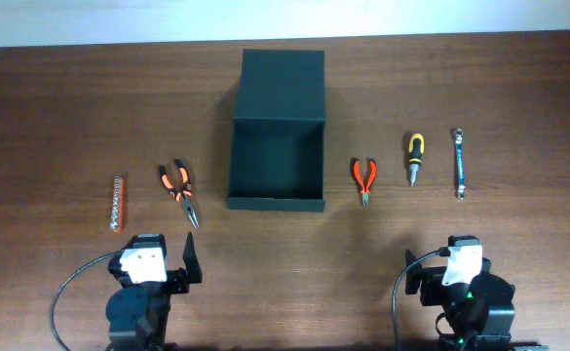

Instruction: Pack container

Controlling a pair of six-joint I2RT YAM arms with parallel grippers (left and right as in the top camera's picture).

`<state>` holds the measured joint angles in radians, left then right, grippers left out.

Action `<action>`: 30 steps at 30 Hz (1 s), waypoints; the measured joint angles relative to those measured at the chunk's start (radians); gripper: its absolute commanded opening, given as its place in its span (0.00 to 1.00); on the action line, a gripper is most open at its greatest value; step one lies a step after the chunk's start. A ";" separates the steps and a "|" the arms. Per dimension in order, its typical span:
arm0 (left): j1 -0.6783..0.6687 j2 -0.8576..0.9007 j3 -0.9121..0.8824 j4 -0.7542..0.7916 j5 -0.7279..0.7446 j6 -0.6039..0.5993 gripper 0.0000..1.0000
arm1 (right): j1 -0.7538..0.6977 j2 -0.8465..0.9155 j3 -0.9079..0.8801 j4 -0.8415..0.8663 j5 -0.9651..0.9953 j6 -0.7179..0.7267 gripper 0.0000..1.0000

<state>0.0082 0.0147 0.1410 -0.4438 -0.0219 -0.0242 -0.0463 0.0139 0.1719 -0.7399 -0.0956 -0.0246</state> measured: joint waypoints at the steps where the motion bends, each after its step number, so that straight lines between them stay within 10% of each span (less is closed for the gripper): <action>1: 0.000 0.000 0.000 0.008 0.005 0.000 0.99 | 0.000 0.000 0.000 0.000 0.000 -0.001 0.99; 12: 0.000 -0.001 -0.001 0.383 0.264 0.000 0.99 | 0.000 0.000 0.000 -0.004 0.042 -0.002 0.99; 30: 0.000 0.005 -0.001 0.227 0.294 -0.083 0.99 | 0.000 0.000 -0.002 0.241 -0.065 -0.002 0.99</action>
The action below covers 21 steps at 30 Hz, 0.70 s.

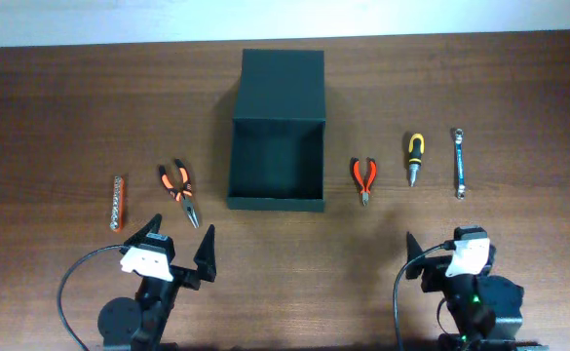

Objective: Pack container
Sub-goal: 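Raise both arms and move the right gripper toward the chrome wrench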

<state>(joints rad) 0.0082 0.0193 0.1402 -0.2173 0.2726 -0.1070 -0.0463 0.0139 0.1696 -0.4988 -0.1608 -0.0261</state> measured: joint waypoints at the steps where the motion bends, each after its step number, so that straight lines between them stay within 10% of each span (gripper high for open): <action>1: 0.000 0.008 0.001 -0.002 0.000 -0.014 0.99 | 0.000 0.000 0.000 0.032 -0.023 0.001 0.99; 10: 0.039 0.369 0.254 -0.065 -0.010 -0.070 0.99 | 0.000 0.158 0.124 0.047 -0.141 0.043 0.99; 21: 0.170 1.216 1.064 -0.488 0.173 0.058 0.99 | -0.001 0.878 0.880 -0.413 -0.125 -0.042 0.99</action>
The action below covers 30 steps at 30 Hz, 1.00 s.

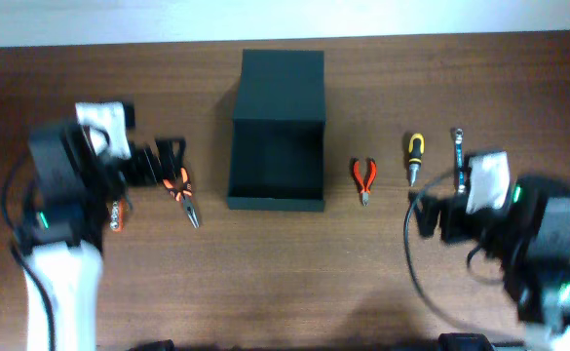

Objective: Pack container
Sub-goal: 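Raise both arms and move the right gripper toward the chrome wrench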

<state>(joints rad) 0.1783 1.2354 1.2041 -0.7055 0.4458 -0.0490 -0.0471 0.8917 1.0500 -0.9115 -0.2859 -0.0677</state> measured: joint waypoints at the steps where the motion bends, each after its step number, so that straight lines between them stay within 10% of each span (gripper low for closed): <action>1: 0.007 0.061 0.071 -0.037 0.027 0.005 0.99 | 0.000 0.062 0.085 -0.050 0.005 -0.008 0.99; 10: 0.019 0.271 0.280 -0.141 0.181 0.018 0.99 | 0.000 0.402 0.556 -0.327 -0.036 -0.022 0.99; 14: 0.019 0.272 0.280 -0.143 0.166 0.025 0.99 | 0.000 0.464 0.570 -0.325 -0.031 -0.013 0.75; 22: 0.019 0.272 0.280 -0.166 -0.024 0.035 0.99 | -0.047 0.673 0.571 -0.285 0.130 0.068 0.98; 30: 0.019 0.272 0.280 -0.166 -0.126 0.173 0.99 | -0.182 0.898 0.571 -0.270 0.185 0.036 0.89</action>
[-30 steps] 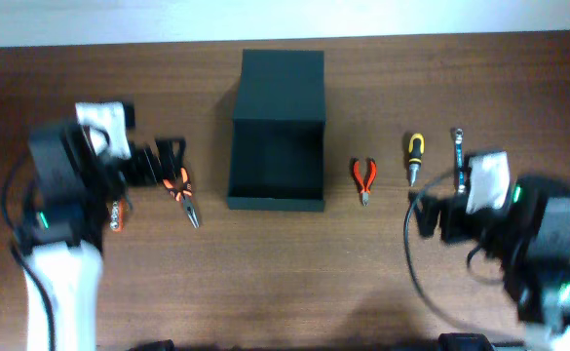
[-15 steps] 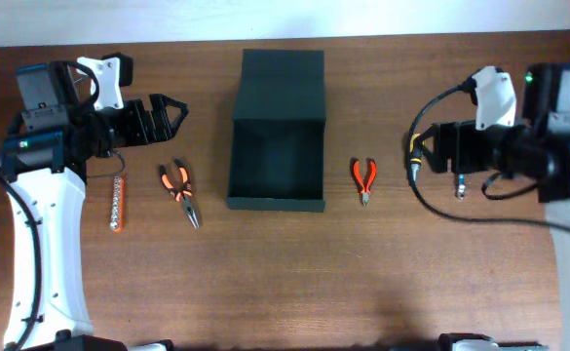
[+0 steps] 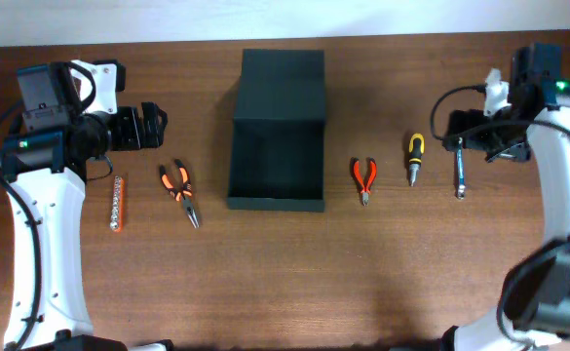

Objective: Pack container
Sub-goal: 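Raise both arms and move the right gripper toward the chrome wrench, then grasp the chrome wrench with the right gripper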

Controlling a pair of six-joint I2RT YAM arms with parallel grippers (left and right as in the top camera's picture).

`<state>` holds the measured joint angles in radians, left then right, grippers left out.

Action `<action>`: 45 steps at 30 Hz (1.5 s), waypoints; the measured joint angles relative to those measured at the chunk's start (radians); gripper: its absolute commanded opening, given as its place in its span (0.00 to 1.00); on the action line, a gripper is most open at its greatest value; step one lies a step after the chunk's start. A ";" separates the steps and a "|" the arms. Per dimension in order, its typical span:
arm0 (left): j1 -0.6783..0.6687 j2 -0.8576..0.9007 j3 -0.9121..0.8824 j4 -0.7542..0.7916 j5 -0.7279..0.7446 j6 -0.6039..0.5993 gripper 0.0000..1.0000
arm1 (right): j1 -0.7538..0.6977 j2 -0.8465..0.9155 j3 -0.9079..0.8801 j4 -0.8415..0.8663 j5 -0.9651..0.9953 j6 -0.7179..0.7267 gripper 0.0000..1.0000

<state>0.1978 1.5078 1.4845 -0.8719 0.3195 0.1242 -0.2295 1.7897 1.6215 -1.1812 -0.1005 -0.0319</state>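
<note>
A dark green box [image 3: 276, 172] stands open at the table's middle, its lid [image 3: 283, 86] folded back behind it and its inside bare. Left of it lie orange-and-black long-nose pliers [image 3: 179, 189] and a strip of bits [image 3: 117, 203]. On its right are small red pliers [image 3: 364, 180], a yellow-and-black screwdriver [image 3: 415, 158] and a steel wrench [image 3: 458, 164]. My left gripper [image 3: 158, 128] hangs open just behind the long-nose pliers, holding nothing. Open and unloaded too, my right gripper [image 3: 452, 131] hovers over the wrench's far end.
The brown wooden table [image 3: 285, 283] carries only the box and the tools. My two white arms reach in along the left and right edges. A pale wall runs along the table's far edge.
My left gripper has shifted a little back from the long-nose pliers. The right arm has swung from the near right to the far right, its gripper now by the wrench's top. No tool has moved.
Both arms sat folded at the near edge with their grippers low. Then the jaws stood spread wide. Then both arms were raised, the left near the long-nose pliers, the right near the wrench. Now both hover open there, and the tools and box lie unchanged.
</note>
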 measured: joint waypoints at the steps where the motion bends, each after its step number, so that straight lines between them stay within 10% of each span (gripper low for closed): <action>1: 0.000 0.000 0.000 0.000 -0.006 0.016 1.00 | -0.017 0.024 0.000 0.000 0.005 -0.002 0.87; 45: 0.000 0.028 0.000 -0.051 -0.074 0.094 0.96 | -0.050 0.409 0.004 0.123 0.084 -0.058 0.36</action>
<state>0.1978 1.5356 1.4849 -0.9234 0.2459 0.2180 -0.2798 2.1986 1.6253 -1.0580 -0.0170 -0.0902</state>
